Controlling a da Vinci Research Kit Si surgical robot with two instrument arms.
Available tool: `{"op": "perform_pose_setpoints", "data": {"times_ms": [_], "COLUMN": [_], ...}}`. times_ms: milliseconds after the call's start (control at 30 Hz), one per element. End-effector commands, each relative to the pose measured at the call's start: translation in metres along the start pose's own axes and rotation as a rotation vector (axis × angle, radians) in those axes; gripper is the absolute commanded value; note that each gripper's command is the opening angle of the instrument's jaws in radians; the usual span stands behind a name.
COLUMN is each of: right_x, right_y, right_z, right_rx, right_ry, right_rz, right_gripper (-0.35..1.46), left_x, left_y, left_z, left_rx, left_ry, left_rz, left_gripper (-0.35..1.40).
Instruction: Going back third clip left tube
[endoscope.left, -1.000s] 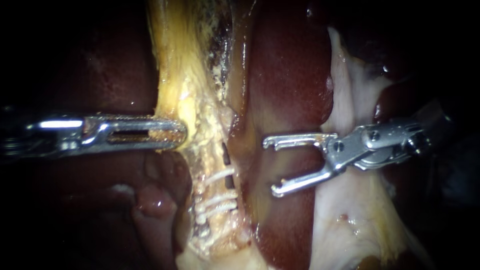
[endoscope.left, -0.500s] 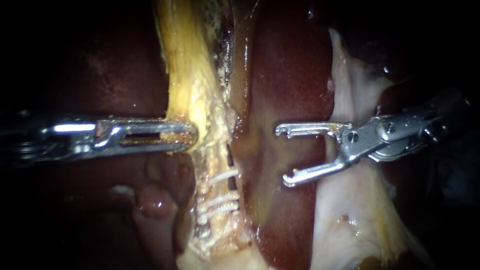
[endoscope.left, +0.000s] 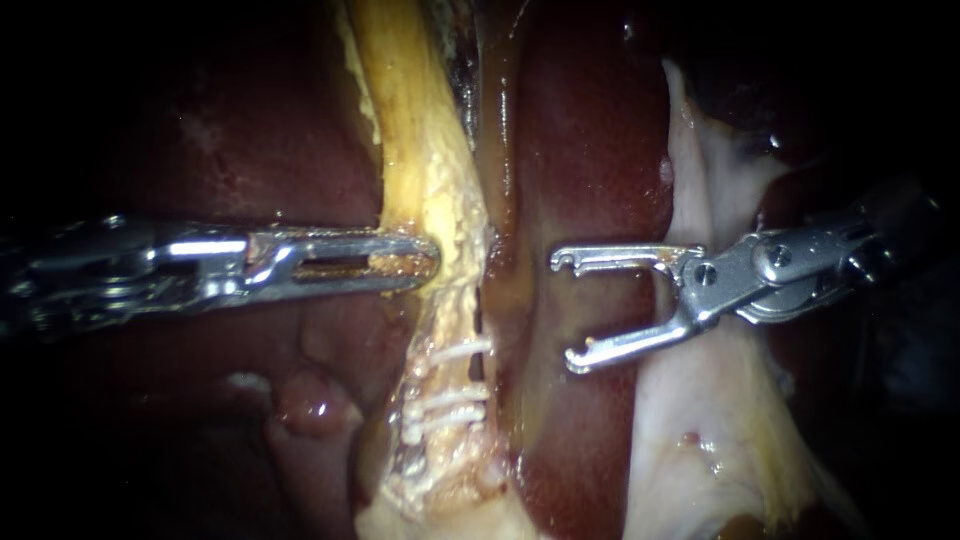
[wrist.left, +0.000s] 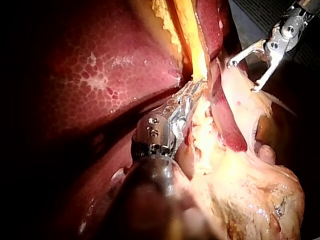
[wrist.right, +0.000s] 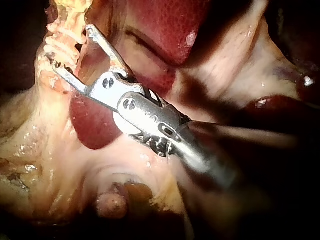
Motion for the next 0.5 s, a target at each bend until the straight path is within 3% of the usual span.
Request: {"op": "perform_pose_setpoints", "data": {"times_ms": [33, 500], "right_x": [0.0001, 0.0001], "right_y": [0.0, 0.0], "right_z": [0.0, 0.0], "right_rx": [0.0, 0.0], "right_ry": [0.0, 0.0], "right_rz": [0.0, 0.0], "right_gripper": [0.6, 0.6], "left_x": [0.0, 0.0], "left_y": [0.0, 0.0], "left_z": [0.0, 0.0], "left_rx": [0.0, 0.0], "left_ry": [0.001, 0.001], "left_rz": [0.001, 0.0], "left_gripper": [-0.35, -0.35]}}
